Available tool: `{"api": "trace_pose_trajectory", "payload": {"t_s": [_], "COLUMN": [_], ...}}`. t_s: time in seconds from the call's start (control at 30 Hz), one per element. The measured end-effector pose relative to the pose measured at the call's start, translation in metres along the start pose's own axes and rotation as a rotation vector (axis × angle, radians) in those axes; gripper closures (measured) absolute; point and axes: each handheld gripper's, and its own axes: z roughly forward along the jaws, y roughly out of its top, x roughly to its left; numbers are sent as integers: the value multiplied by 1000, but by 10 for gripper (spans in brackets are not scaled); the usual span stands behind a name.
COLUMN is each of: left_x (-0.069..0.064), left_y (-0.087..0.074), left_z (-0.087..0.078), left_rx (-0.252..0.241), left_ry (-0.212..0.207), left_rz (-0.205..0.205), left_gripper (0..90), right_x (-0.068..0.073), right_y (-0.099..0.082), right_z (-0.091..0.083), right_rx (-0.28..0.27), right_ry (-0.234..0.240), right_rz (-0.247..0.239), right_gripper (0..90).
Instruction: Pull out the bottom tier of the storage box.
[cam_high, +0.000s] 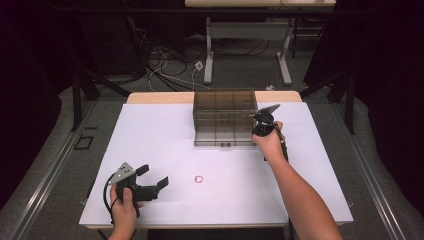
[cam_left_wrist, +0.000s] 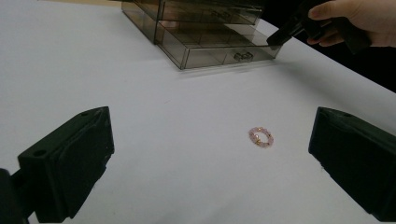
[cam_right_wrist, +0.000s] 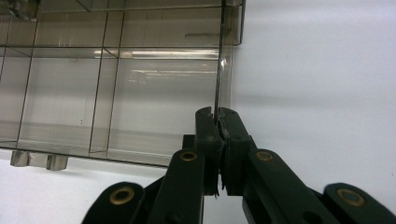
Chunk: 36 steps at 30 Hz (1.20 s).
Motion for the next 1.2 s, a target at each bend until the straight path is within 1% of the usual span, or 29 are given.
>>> {"api": "trace_pose_trajectory", "payload": {"t_s": [0.1,0.17,0.2,0.27,0.4,0.47,0.57,0.7,0.87,0.97,1.0,1.03,1.07,1.13,1.2], "left_x": [0,0,0,0,0,0,0,0,0,0,-1,-1,-1,-1,0], "left_y": [0,0,0,0,0,0,0,0,0,-1,-1,-1,-1,-1,-1], "left_z": [0,0,1,0,1,0,0,0,1,1,1,1,1,1,1], "left_rx": [0,1,-5,1,-5,-6,-2,1,-5,-4,-3,-3,-2,-3,-3], "left_ry": [0,0,2,1,1,2,1,1,2,3,3,2,2,2,3], "left_rz": [0,-1,-2,-1,1,0,-1,-1,1,-4,-5,-5,-3,-2,-1], "left_gripper": [3,3,3,3,3,3,3,3,3,3,3,3,3,3,3], "right_x": [-1,-1,-1,-1,-1,-2,-2,-3,-4,-5,-4,-5,-4,-6,-7], "right_y": [-1,-2,-2,-2,-3,-4,-5,-6,-6,-7,-8,-8,-8,-9,-9], "right_z": [-1,0,0,0,-1,0,1,2,2,2,1,0,0,-2,-5], "right_rx": [12,2,3,4,12,1,6,-7,-11,-13,-22,-28,-32,-44,-57], "right_ry": [-4,2,2,5,-1,3,4,15,20,28,35,39,37,48,56], "right_rz": [-10,-3,-6,-2,-3,-10,-13,-4,-14,-20,-17,-32,-23,-36,-38], "right_gripper": [879,879,879,879,878,878,878,876,873,860,850,838,826,803,782]}}
